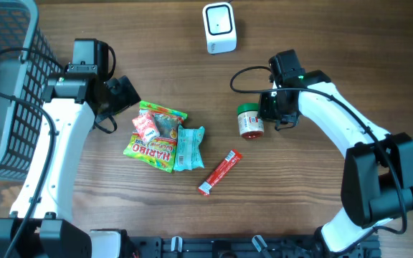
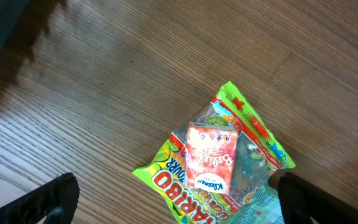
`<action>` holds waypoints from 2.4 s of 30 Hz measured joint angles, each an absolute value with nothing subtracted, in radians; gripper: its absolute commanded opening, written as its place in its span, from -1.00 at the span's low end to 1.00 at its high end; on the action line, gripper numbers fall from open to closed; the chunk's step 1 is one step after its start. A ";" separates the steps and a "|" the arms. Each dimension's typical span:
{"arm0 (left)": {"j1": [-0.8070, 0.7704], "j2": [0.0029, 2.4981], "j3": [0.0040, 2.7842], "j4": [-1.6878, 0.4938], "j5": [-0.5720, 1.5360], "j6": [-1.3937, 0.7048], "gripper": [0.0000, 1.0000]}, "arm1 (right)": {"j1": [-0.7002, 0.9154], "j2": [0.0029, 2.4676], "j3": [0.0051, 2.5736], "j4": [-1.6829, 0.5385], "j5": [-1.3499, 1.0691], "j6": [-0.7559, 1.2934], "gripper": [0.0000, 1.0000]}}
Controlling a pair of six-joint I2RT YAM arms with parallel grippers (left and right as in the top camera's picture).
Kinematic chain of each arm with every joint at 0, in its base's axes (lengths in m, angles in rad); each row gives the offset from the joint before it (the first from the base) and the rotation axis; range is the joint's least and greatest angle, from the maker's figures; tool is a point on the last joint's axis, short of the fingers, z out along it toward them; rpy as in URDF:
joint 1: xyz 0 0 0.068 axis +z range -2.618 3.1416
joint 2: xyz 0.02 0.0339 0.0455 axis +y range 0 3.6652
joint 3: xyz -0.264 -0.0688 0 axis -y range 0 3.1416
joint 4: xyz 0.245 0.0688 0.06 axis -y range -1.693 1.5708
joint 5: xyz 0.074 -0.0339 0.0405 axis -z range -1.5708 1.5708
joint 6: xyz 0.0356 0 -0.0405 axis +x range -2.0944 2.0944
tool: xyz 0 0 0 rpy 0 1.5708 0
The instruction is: Scan the item barcode
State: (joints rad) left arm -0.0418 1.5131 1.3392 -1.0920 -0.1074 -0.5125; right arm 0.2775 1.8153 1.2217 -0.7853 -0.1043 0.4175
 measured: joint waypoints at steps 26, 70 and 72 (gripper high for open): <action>-0.042 1.513 1.339 -1.092 -0.107 -0.513 1.00 | 0.274 1.795 1.862 -1.195 -0.107 0.095 0.78; -0.042 1.513 1.339 -1.092 -0.108 -0.513 1.00 | 0.377 2.218 1.766 -1.184 -0.081 -0.080 0.68; -0.042 1.513 1.339 -1.092 -0.108 -0.513 1.00 | 0.377 2.218 1.737 -1.153 -0.081 -0.080 0.68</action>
State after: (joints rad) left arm -0.0418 1.5131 1.3392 -1.0920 -0.1078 -0.5125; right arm 0.3771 2.2181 1.7374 -1.1530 -0.0807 -0.0795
